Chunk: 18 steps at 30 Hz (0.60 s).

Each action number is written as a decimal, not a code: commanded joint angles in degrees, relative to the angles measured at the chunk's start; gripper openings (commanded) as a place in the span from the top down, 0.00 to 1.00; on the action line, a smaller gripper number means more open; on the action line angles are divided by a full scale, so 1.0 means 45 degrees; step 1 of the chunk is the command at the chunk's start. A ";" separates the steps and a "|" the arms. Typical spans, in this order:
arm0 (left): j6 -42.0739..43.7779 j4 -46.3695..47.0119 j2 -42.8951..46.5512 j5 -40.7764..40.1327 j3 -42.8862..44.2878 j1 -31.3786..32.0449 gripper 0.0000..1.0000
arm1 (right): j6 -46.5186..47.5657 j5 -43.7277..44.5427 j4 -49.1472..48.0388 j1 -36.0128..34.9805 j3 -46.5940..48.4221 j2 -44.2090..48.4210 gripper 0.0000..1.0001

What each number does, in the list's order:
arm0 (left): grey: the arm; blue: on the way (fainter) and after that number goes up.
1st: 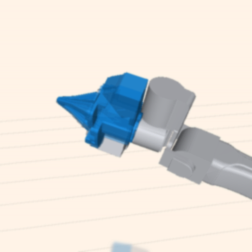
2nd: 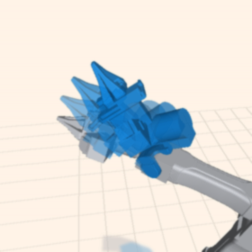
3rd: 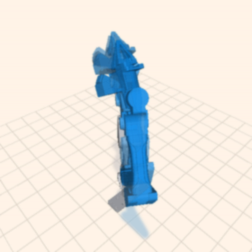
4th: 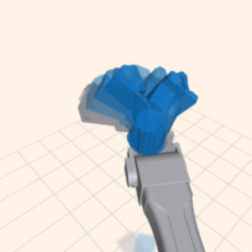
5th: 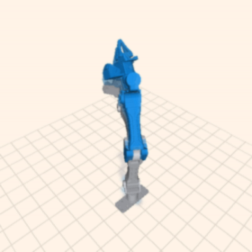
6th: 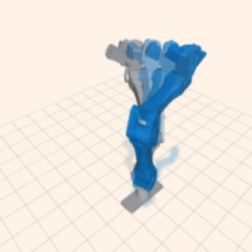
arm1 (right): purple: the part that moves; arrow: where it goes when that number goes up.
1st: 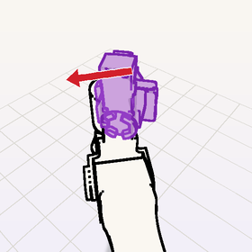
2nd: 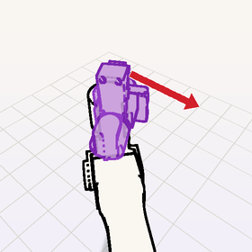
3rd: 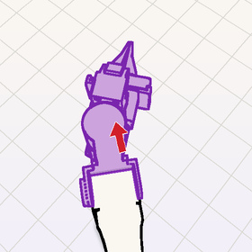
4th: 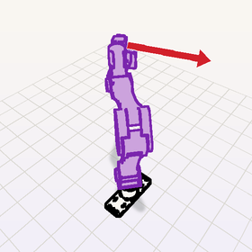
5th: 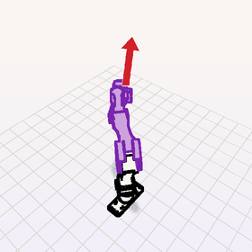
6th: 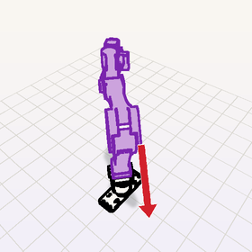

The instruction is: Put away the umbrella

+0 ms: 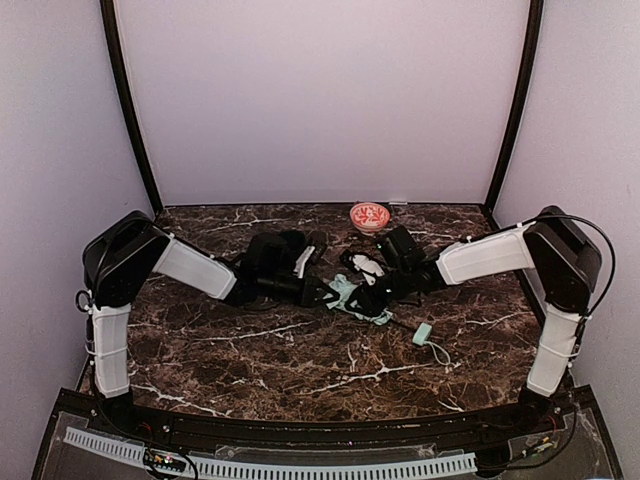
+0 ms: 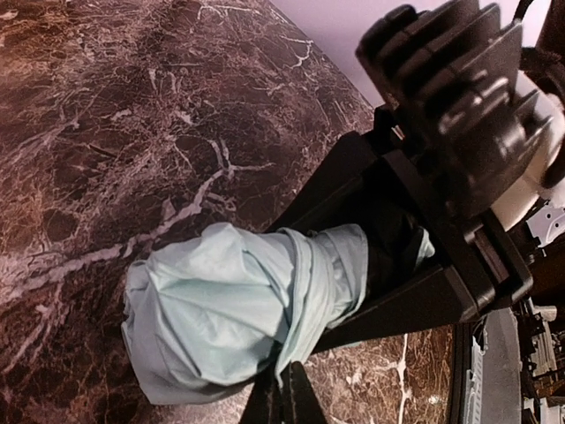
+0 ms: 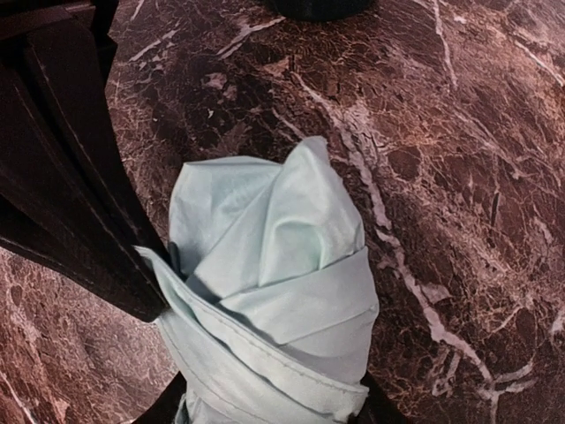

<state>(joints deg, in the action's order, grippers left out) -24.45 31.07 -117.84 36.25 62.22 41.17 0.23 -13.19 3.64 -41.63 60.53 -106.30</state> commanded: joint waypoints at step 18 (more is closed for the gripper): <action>0.2153 -0.3122 -0.1053 -0.0092 0.1617 0.0031 1.00 | 0.1151 -0.0598 0.0938 0.0544 0.0241 0.0695 0.00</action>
<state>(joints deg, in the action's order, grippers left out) -16.82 21.56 -121.54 37.82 69.06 41.06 2.20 -16.60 5.50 -39.46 60.60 -106.67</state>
